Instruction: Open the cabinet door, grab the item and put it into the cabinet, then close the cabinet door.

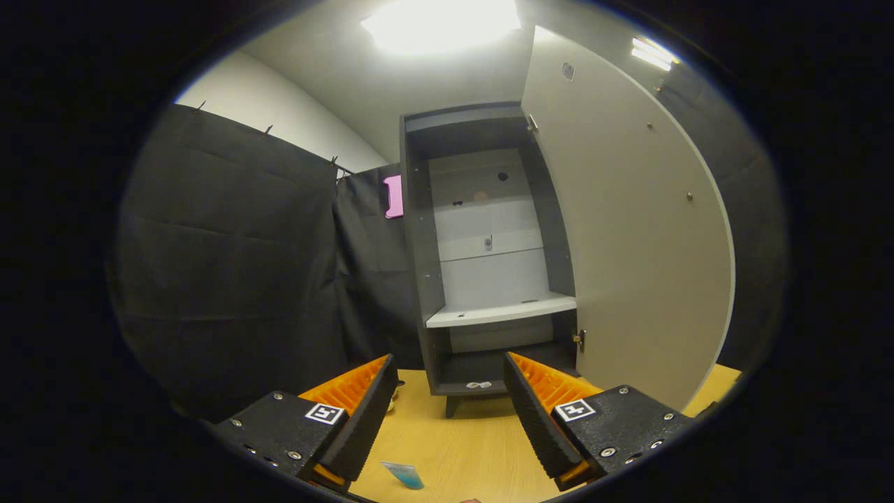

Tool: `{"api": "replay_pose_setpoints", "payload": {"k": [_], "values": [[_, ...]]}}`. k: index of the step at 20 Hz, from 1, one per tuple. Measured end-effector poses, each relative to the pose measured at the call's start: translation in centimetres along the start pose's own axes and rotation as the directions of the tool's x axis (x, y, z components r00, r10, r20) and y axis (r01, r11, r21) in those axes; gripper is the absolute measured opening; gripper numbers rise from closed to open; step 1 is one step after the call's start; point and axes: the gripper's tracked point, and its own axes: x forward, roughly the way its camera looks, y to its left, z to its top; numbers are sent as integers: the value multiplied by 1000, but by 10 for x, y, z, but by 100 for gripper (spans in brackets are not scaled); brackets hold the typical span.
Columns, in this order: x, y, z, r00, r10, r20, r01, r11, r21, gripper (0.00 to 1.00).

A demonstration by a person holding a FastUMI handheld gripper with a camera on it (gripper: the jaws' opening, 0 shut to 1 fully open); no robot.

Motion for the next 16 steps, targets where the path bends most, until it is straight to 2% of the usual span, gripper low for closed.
{"api": "replay_pose_setpoints", "payload": {"k": [5,16], "values": [[8,24,-56,995,35,-98,-31,999,43,94],[24,61,-175,957,70,-282,-75,997,-6,94]]}}
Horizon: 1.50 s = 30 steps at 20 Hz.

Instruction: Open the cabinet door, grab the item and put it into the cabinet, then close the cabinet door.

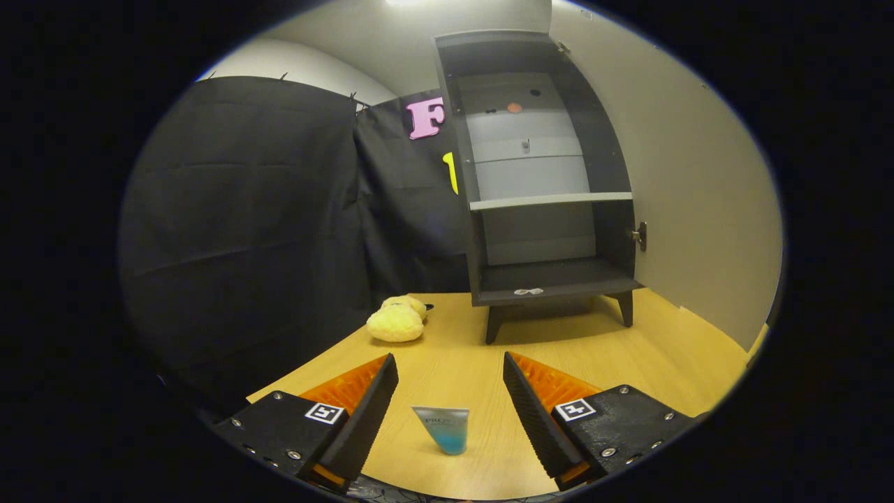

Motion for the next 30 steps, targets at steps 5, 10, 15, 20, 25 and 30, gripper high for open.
{"api": "replay_pose_setpoints", "payload": {"k": [5,10,15,20,25,30], "values": [[15,6,-45,995,-4,-97,0,999,-37,94],[27,2,-79,985,-34,-170,27,999,-43,94],[30,-6,-115,963,-65,-262,61,998,-21,78],[28,-2,-129,948,-62,-312,57,998,-26,50],[24,-1,-112,949,-45,-311,30,998,-53,49],[21,-16,-76,957,-63,-283,43,996,-76,49]]}}
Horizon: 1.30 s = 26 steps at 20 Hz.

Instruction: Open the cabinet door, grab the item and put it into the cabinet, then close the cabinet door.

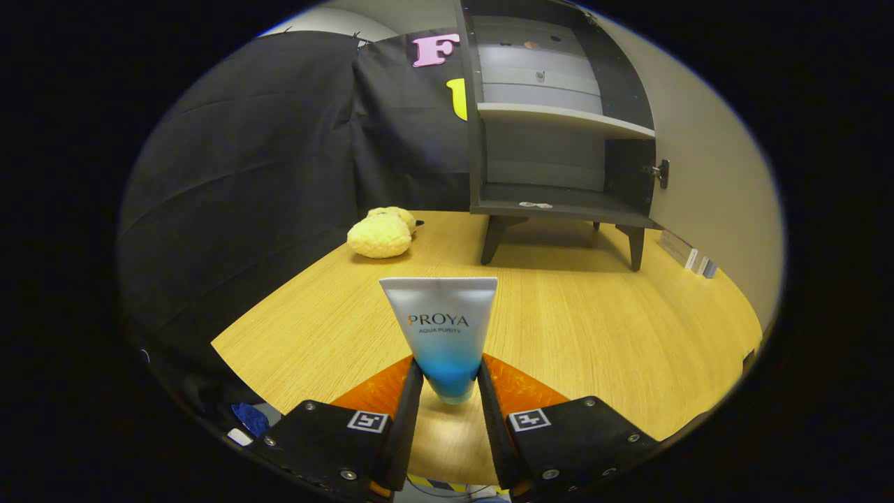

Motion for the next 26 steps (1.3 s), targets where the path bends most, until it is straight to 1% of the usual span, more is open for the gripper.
{"api": "replay_pose_setpoints", "payload": {"k": [7,15,26], "values": [[-9,-34,53,998,-46,39,46,999,2,48],[-10,-62,124,993,-66,102,67,998,-7,49],[0,-123,231,981,-100,166,96,995,33,49]]}}
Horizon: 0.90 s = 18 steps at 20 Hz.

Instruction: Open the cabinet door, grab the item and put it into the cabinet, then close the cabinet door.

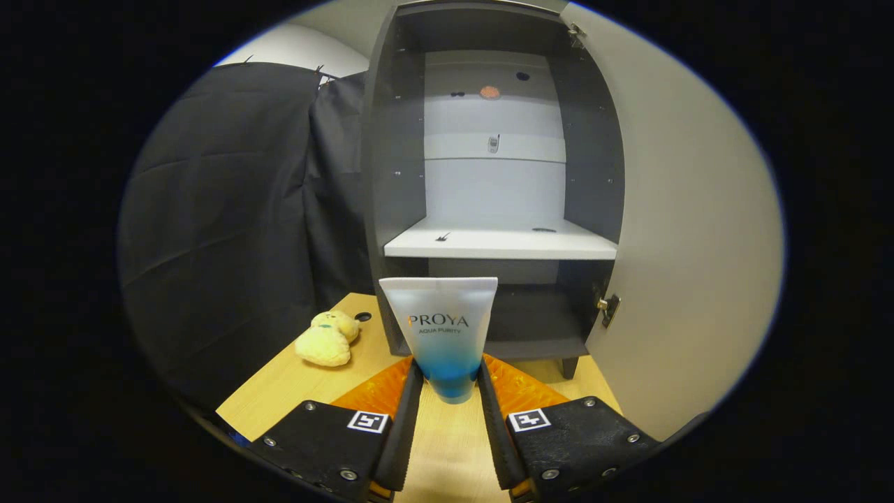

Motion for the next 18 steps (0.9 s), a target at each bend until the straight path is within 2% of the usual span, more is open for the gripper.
{"api": "replay_pose_setpoints", "payload": {"k": [11,18], "values": [[51,-45,105,997,-18,80,16,999,28,48],[93,-56,141,999,-12,46,11,1000,30,48]]}}
